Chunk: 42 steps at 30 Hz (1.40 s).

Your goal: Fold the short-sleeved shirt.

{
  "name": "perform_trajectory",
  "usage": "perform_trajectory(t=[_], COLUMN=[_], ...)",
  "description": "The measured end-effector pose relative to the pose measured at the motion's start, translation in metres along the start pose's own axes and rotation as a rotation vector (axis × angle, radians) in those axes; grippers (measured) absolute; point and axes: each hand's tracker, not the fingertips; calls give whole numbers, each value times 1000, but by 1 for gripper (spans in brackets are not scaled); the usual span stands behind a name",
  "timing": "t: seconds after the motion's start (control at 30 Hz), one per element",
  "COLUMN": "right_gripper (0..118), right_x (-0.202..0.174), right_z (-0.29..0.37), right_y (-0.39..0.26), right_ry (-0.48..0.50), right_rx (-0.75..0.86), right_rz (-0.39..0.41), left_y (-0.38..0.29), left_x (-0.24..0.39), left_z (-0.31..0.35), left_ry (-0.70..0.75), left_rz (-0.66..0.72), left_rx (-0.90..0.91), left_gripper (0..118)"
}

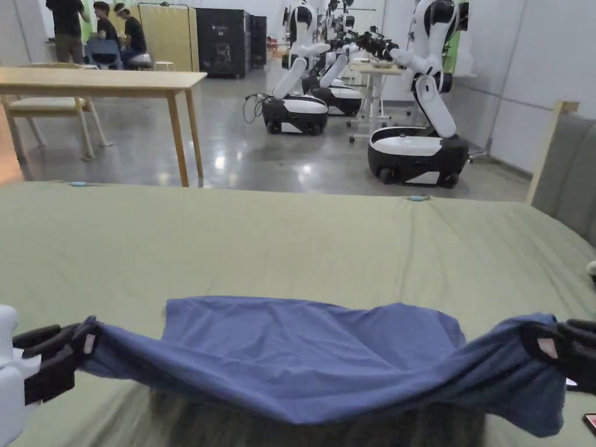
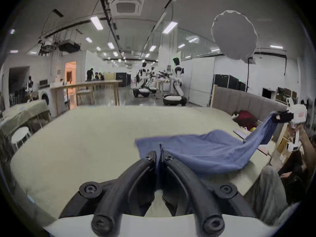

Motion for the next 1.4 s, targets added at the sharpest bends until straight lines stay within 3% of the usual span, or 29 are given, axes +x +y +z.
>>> perform_trajectory(t=[0.13, 0.33, 0.4, 0.57, 0.63, 0.67, 0.7, 0.73, 0.77, 0.83, 0.93, 0.97, 1.03, 1.07, 1.13, 1.2, 1.3, 1.33, 1.37, 1.4], right_gripper=[4, 5, 5, 6, 14, 36, 67, 102, 118, 114, 109, 88, 25, 2, 2, 2, 2, 2, 2, 2], right_x=[5, 13, 19, 26, 30, 29, 27, 25, 20, 3, -27, -41, -59, -68, -78, -86, -92, -93, -92, -93], right_z=[-12, -75, -92, -88, -84, -77, -68, -59, -48, -8, 45, 62, 90, 97, 106, 108, 95, 91, 86, 82], right_y=[-64, -113, -128, -129, -128, -125, -120, -114, -107, -90, -69, -62, -61, -60, -63, -64, -56, -56, -53, -52], right_ry=[-12, -106, -95, -94, -82, -74, -53, -62, -77, -89, -128, -131, -134, -167, -168, -166, -155, -153, -160, -168], right_rx=[-218, -524, -601, -559, -544, -515, -485, -475, -434, -306, -200, -149, -44, -13, 26, 17, 13, 9, -4, -19], right_rz=[-36, 29, 63, 24, 0, -14, -17, -1, 16, 31, -23, -53, -106, -137, -165, -163, -166, -164, -157, -150], left_y=[-48, -89, -98, -122, -123, -119, -115, -112, -108, -98, -84, -83, -85, -87, -91, -96, -96, -95, -96, -96], left_x=[-15, -14, -14, -18, -21, -23, -25, -28, -30, -31, -23, -20, -18, -17, -20, -29, -32, -31, -31, -31], left_z=[-1, -34, -41, -44, -40, -39, -36, -34, -28, -6, 44, 62, 86, 94, 101, 95, 75, 64, 55, 47], left_ry=[-12, 34, 57, 65, 57, 55, 55, 55, 42, 27, 67, 80, 101, 140, 186, 145, 158, 166, 171, 164], left_rz=[92, 43, 52, 79, 101, 131, 169, 204, 233, 295, 292, 283, 267, 274, 294, 321, 273, 253, 243, 248], left_rx=[-122, -267, -294, -362, -331, -321, -314, -318, -313, -220, -149, -108, -43, -55, -43, -66, -93, -120, -139, -132], left_gripper=[4, 4, 4, 4, 6, 23, 57, 101, 118, 117, 112, 90, 24, 4, 4, 4, 8, 23, 64, 95])
